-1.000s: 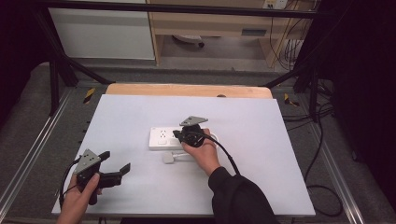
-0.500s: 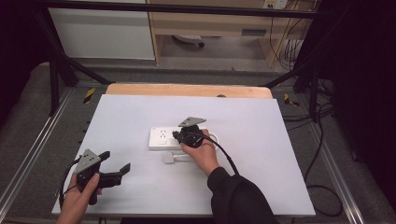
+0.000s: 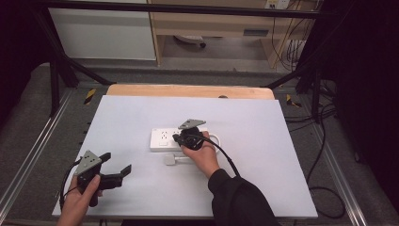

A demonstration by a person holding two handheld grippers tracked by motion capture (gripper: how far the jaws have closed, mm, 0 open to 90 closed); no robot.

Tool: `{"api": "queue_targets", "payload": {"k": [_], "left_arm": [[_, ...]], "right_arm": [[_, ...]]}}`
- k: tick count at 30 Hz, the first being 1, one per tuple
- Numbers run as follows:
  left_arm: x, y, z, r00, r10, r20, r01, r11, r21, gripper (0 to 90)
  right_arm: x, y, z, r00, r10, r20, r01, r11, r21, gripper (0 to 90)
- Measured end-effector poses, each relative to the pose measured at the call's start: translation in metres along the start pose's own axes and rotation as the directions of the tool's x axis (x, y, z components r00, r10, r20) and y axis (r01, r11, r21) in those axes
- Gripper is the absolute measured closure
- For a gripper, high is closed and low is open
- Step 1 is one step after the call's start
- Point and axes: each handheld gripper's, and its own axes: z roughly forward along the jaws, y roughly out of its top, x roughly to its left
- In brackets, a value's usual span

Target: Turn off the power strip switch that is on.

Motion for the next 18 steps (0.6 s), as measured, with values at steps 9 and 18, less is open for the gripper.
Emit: {"api": "queue_targets", "payload": {"k": [9,18], "left_arm": [[0.0,0.0,-0.0001,1.0,0.0,0.0,0.0,1.0,0.0,5.4],[0.0001,0.0,0.0,1.0,0.0,0.001,0.0,1.0,0.0,5.4]], "right_arm": [[0.0031,-0.0009,0.0022,0.9999,-0.005,-0.01,0.005,1.0,0.008,90.0],[0.0052,-0.0016,0.0042,0.9999,-0.009,-0.014,0.009,1.0,0.01,90.0]]}}
